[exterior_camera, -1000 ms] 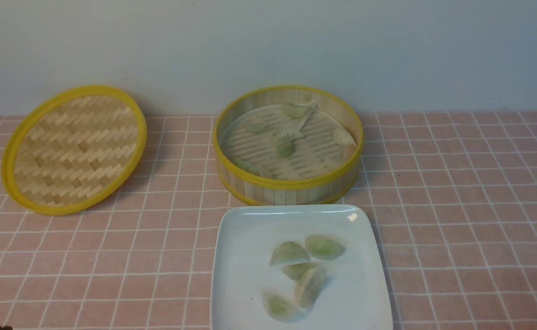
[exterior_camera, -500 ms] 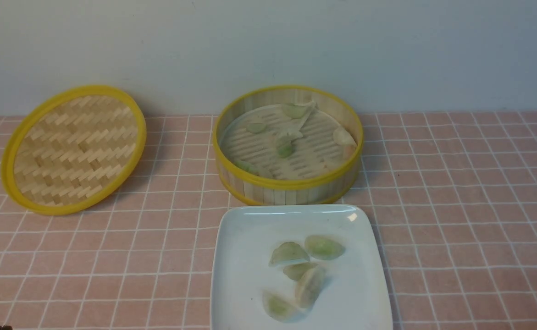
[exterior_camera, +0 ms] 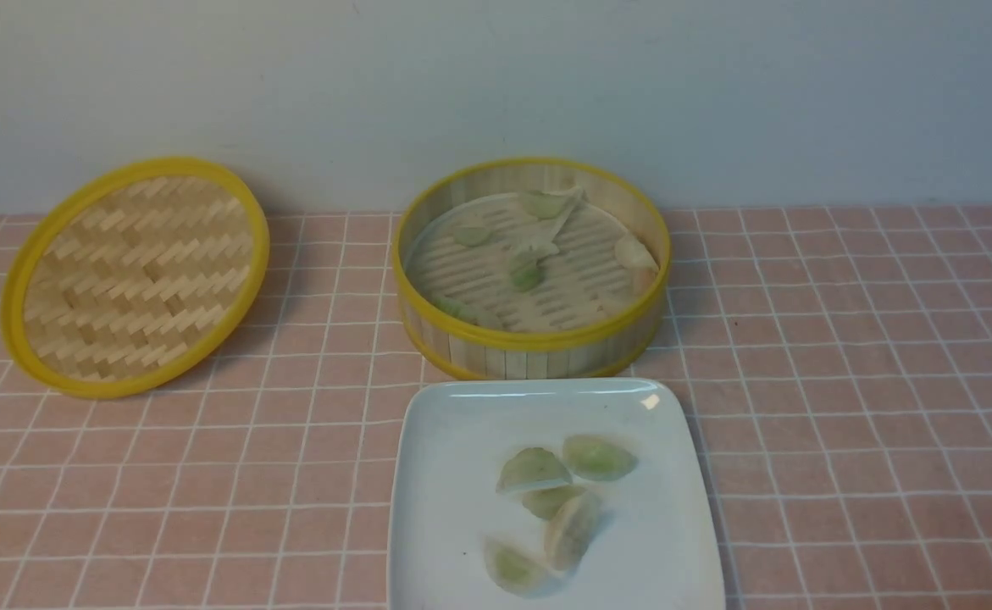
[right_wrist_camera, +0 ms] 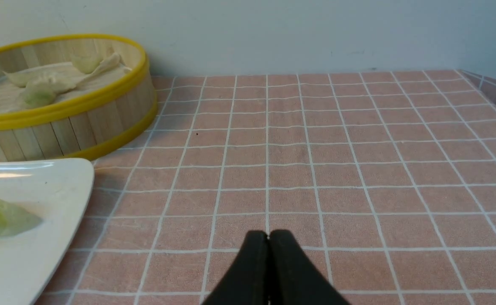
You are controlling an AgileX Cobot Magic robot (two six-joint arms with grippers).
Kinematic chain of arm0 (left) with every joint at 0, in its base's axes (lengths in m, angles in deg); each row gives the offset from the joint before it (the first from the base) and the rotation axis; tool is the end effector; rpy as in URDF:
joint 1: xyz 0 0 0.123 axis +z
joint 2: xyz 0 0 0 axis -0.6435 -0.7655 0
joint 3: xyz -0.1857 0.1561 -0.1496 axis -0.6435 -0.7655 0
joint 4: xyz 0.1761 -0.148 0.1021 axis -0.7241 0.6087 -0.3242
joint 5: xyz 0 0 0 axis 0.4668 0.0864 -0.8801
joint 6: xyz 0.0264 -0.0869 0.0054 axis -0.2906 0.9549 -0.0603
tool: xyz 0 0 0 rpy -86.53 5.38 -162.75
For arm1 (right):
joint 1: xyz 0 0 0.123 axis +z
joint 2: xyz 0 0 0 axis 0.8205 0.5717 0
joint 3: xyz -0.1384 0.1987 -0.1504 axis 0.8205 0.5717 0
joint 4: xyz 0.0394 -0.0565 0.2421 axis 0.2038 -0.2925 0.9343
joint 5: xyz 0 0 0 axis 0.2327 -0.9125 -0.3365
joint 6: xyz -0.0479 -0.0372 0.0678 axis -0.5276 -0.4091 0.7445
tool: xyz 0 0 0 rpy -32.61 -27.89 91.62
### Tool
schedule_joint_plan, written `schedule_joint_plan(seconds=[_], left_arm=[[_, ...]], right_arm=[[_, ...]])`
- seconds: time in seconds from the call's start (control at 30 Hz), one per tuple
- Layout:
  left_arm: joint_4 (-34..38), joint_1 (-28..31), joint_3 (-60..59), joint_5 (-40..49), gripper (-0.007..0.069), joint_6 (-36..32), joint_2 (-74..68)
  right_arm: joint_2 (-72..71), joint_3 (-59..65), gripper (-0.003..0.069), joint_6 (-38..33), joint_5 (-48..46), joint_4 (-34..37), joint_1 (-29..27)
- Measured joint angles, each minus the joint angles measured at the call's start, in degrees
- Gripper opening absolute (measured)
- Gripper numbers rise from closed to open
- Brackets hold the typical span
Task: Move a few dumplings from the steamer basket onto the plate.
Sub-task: Use the left arm to grab a dumpling from the steamer
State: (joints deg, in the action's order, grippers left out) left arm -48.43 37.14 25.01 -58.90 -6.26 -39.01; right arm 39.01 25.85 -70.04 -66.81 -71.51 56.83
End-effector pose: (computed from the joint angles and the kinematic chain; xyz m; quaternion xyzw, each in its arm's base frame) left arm 0.0463 0.0100 0.2434 -0.2001 0.4866 -0.2430 0.8149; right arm 0.0523 0.0011 0.1714 0.0248 0.8066 0.0322 0.5897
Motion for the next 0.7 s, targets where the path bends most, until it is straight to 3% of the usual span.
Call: schedule_joint_plan(seconds=[0.07,0.17,0.3,0.4,0.5,0.63,0.7], left_arm=[[-0.6,0.0,3.8,-0.4,-0.0006,1.5,-1.5],[-5.1,0.0,14.1,8.7,-0.0006,3.4,-7.0],[-15.3,-1.2,40.1,41.5,-0.0006,3.8,-25.2],[-16.7,-2.7,52.5,62.3,-0.0006,-0.2,-39.8],[-16.3,-4.2,62.7,77.6,-0.0006,-7.3,-53.8],[-13.9,-6.1,68.1,83.2,-0.0006,-13.3,-69.0],[-13.0,-8.8,71.6,84.5,-0.0006,-16.5,-77.1]], right_arm=[[0.0,0.0,-0.0015,0.0,0.0,0.0,0.0],[0.0,0.1,-0.0015,1.1,1.4,1.8,0.0],[0.0,0.3,-0.0015,9.0,13.6,16.8,0.0],[0.0,0.3,-0.0015,12.9,20.8,26.2,0.0],[0.0,0.3,-0.0015,13.5,25.7,31.5,0.0],[0.0,0.1,-0.0015,14.9,28.0,33.5,0.0],[0.0,-3.3,-0.0015,14.9,22.4,33.0,0.3]])
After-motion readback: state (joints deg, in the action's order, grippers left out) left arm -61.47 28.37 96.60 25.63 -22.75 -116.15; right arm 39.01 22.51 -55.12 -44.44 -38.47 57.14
